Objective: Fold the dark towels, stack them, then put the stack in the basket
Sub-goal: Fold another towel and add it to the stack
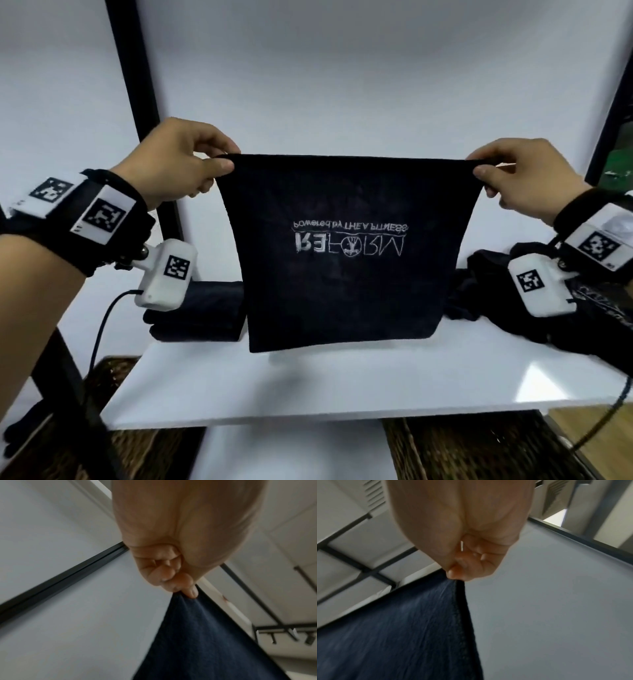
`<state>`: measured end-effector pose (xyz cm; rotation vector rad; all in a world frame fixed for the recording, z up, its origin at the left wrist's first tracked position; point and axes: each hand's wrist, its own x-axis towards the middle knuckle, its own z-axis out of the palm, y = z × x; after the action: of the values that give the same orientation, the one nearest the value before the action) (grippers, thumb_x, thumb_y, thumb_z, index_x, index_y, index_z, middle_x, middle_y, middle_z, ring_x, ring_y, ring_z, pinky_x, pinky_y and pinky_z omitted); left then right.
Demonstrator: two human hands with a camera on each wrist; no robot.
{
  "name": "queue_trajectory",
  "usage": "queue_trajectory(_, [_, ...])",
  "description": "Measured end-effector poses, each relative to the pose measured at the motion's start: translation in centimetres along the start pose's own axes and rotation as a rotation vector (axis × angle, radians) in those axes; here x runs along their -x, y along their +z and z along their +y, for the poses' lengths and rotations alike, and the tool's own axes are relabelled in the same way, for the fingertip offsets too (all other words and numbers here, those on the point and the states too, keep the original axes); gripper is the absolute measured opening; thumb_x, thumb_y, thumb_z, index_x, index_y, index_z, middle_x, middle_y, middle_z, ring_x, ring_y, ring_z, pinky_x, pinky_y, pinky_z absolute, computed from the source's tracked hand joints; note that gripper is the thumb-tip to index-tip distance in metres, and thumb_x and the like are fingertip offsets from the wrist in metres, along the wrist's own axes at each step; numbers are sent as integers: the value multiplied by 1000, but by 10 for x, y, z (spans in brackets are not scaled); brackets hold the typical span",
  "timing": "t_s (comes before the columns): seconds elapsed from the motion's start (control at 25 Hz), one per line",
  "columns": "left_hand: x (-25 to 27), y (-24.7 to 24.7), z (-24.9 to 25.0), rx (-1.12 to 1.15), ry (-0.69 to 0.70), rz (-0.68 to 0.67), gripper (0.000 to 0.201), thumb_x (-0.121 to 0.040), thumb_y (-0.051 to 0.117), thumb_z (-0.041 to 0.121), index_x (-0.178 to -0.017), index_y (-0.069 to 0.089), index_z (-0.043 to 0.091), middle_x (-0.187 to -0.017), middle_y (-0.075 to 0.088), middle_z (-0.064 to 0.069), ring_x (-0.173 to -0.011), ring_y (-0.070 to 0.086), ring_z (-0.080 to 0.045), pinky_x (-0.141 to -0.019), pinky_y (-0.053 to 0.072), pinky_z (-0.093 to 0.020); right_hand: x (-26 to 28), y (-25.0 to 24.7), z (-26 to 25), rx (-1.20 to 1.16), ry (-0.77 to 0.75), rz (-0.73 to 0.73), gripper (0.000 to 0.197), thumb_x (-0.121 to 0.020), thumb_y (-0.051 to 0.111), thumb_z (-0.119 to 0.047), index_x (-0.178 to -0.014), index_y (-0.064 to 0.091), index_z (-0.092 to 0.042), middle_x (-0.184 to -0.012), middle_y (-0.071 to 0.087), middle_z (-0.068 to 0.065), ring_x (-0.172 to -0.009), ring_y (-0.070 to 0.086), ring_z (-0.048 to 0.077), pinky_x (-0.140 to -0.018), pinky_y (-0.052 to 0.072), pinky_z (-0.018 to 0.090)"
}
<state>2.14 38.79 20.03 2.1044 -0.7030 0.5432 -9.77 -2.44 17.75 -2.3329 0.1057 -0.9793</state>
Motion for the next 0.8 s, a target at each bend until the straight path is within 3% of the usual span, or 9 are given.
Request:
queue_trajectory(0.16, [1,-3,6,193,-53,1,7,-91,62,6,-89,67,11,-63,53,-3,-40,47,-8,-37,39,-19,0,-3,6,-207,42,53,18,-91,59,-5,-102,68,-16,-77,59,0,-46,51,3,-38,41,17])
queue_trajectory(0.28, [-10,23,-12,183,-194,-87,4,-90,63,5,-91,64,9,-68,53,-5,-37,51,-6,-35,41,-17,-7,21,24,-232,125,-39,16,-92,56,0,-102,66,-6,-78,61,6,-43,56,9,-36,42,20])
queue_trajectory(0.44, [-25,92,-70,173,-449,-153,6,-92,58,1,-98,61,3,-69,58,-11,-42,63,-9,-39,50,-19,-20,85,73,-277,302,-198,14,-93,54,3,-104,62,-1,-84,59,14,-48,66,14,-42,52,23])
queue_trajectory(0.52, [-25,131,-105,154,-555,-182,9,-92,59,0,-101,60,-1,-72,62,-14,-49,68,-14,-46,54,-20,-23,123,103,-283,381,-295,11,-93,53,3,-98,60,-3,-89,59,19,-58,71,19,-49,59,30])
queue_trajectory(0.64, [-27,193,-160,-54,-588,-219,14,-82,71,7,-94,63,6,-88,66,-8,-61,68,-10,-57,53,-20,-29,185,157,-231,465,-462,16,-91,52,4,-93,61,-9,-102,63,24,-79,74,23,-64,62,35])
queue_trajectory(0.72, [-29,221,-180,-95,-611,-235,20,-82,66,10,-102,64,10,-105,69,-9,-79,68,-19,-73,54,-28,-33,214,181,-155,433,-516,19,-88,59,-2,-97,63,-18,-111,67,15,-93,70,24,-78,60,39])
queue_trajectory(0.8, [-21,228,-181,-219,-476,-361,22,-85,62,15,-108,64,18,-111,67,-1,-94,66,-19,-84,50,-29,-30,221,190,44,267,-586,22,-87,63,-12,-104,65,-26,-111,68,-1,-100,65,18,-92,53,38])
